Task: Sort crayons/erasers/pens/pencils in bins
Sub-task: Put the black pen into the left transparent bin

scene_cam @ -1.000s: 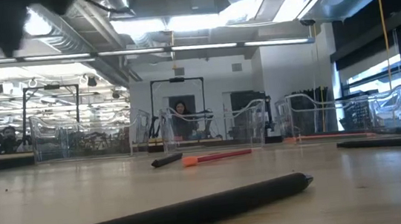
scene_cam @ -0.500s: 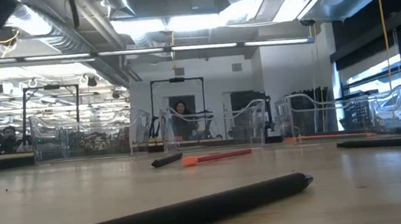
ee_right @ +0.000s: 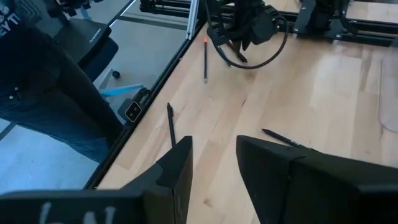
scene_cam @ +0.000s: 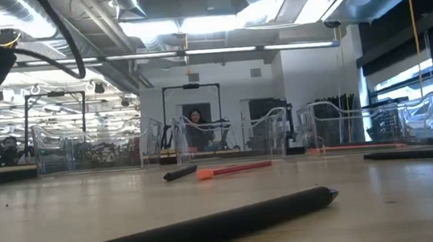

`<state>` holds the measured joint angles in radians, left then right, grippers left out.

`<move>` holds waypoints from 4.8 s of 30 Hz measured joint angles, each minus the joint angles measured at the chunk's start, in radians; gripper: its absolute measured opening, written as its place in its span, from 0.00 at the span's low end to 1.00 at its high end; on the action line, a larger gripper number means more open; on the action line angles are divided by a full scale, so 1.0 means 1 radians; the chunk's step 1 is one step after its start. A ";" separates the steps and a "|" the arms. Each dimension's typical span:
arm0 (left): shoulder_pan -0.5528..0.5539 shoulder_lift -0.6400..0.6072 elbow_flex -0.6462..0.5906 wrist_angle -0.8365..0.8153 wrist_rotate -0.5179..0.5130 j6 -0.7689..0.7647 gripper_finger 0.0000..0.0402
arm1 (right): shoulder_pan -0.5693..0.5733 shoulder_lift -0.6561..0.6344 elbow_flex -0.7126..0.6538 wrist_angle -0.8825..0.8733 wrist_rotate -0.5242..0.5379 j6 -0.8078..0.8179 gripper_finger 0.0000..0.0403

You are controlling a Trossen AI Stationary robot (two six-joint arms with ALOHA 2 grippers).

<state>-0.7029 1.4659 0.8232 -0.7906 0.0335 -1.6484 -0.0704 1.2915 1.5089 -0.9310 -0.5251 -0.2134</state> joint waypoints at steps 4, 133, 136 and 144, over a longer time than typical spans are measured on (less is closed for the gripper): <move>0.000 0.000 -0.013 0.001 -0.001 0.001 0.22 | 0.000 0.000 0.000 0.000 0.000 0.000 0.31; 1.409 0.012 0.236 0.008 -0.382 1.792 0.07 | -0.222 0.138 0.000 0.207 0.585 -0.005 0.31; 1.416 0.062 0.235 0.020 -0.383 1.793 0.07 | -0.222 0.138 0.000 0.207 0.585 -0.005 0.31; 1.418 0.160 0.235 0.036 -0.386 1.816 0.07 | -0.222 0.138 0.000 0.207 0.585 -0.005 0.31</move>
<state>0.7155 1.6256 1.0584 -0.7544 -0.3530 0.1672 -0.2928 1.4300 1.5089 -0.7238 0.0601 -0.2184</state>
